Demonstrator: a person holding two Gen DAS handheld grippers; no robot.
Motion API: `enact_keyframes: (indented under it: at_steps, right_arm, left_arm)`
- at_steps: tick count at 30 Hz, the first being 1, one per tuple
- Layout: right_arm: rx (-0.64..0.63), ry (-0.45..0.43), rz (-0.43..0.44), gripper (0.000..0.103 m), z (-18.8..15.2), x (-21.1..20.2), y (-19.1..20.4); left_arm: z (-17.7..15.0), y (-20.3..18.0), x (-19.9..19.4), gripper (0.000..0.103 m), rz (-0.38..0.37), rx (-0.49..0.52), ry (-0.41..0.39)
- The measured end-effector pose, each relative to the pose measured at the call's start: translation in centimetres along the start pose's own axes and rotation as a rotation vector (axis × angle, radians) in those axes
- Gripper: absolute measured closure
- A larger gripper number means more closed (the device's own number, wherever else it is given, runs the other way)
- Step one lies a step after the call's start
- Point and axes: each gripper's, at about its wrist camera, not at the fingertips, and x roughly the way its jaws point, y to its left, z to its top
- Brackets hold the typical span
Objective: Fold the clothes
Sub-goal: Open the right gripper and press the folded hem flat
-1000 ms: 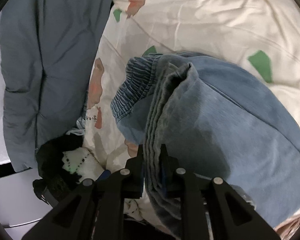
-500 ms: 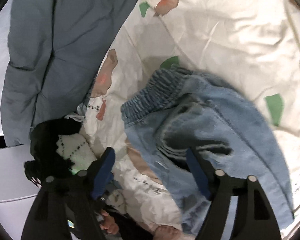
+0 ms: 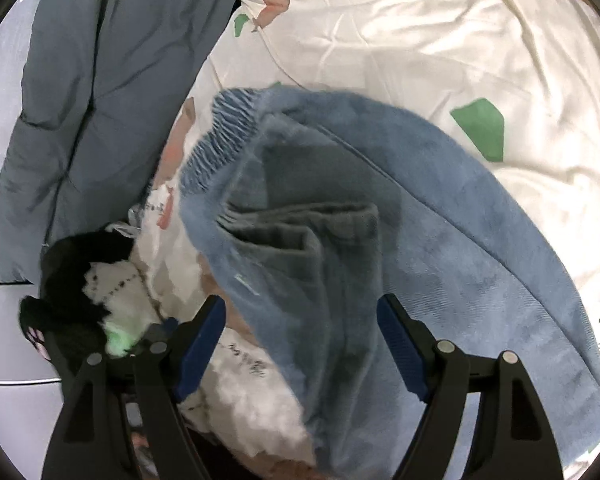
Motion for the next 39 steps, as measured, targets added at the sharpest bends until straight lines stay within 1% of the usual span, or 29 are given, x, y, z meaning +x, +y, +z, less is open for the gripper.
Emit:
enact_keyframes:
  at_steps: [2, 7, 8, 10, 11, 13, 14, 16, 18, 21, 27, 32, 36, 39]
  right_arm:
    - [-0.001, -0.014, 0.006, 0.026, -0.6, 0.7, -0.7]
    - [0.000, -0.050, 0.061, 0.026, -1.4, 2.5, -2.5]
    - [-0.001, -0.060, 0.077, 0.026, -1.5, 2.7, -2.7]
    - [-0.002, -0.093, 0.135, 0.026, -1.9, 2.8, -3.0]
    - [0.000, -0.110, 0.160, 0.028, -2.1, 2.8, -3.1]
    - [0.003, -0.139, 0.193, 0.048, -2.3, 2.6, -3.2]
    - [0.006, -0.149, 0.201, 0.053, -2.5, 2.5, -3.2]
    - [0.012, -0.161, 0.198, 0.076, -2.7, 2.1, -3.2]
    - [0.008, -0.166, 0.203, 0.083, -3.0, 1.8, -2.9]
    - [-0.009, -0.169, 0.218, 0.087, -3.4, 1.2, -2.1]
    - [-0.063, -0.182, 0.256, 0.088, -4.4, 0.3, 0.6]
    - [-0.103, -0.151, 0.255, 0.085, -5.2, 1.0, 2.8]
    - [-0.113, -0.115, 0.282, 0.077, -5.7, 2.1, 4.3]
    - [-0.136, -0.078, 0.277, 0.069, -6.2, 3.1, 5.4]
  left_arm:
    - [-0.3, -0.1, 0.2, 0.039, 0.007, 0.012, 0.015]
    - [-0.5, -0.4, 0.4, 0.039, 0.038, 0.052, 0.034]
    - [-0.5, -0.5, 0.4, 0.039, 0.042, 0.056, 0.034]
    - [-0.5, -0.6, 0.4, 0.039, 0.049, 0.060, 0.035]
    - [-0.6, -0.6, 0.4, 0.039, 0.053, 0.063, 0.036]
    - [-0.8, -0.5, 0.4, 0.039, 0.052, 0.057, 0.035]
    - [-0.8, -0.5, 0.3, 0.039, 0.050, 0.054, 0.034]
    - [-1.0, -0.4, 0.3, 0.039, 0.048, 0.046, 0.032]
    - [-1.2, -0.3, 0.3, 0.039, 0.043, 0.036, 0.032]
    - [-1.0, -0.6, 0.1, 0.039, 0.029, 0.037, 0.029]
    - [-0.9, -0.4, -0.7, 0.039, 0.018, 0.029, 0.014]
    - [-1.0, 1.6, -1.4, 0.039, 0.029, -0.036, 0.004]
    - [-1.1, 2.7, -1.7, 0.039, 0.033, -0.063, -0.001]
    - [-0.8, 3.3, -1.9, 0.039, 0.031, -0.077, -0.013]
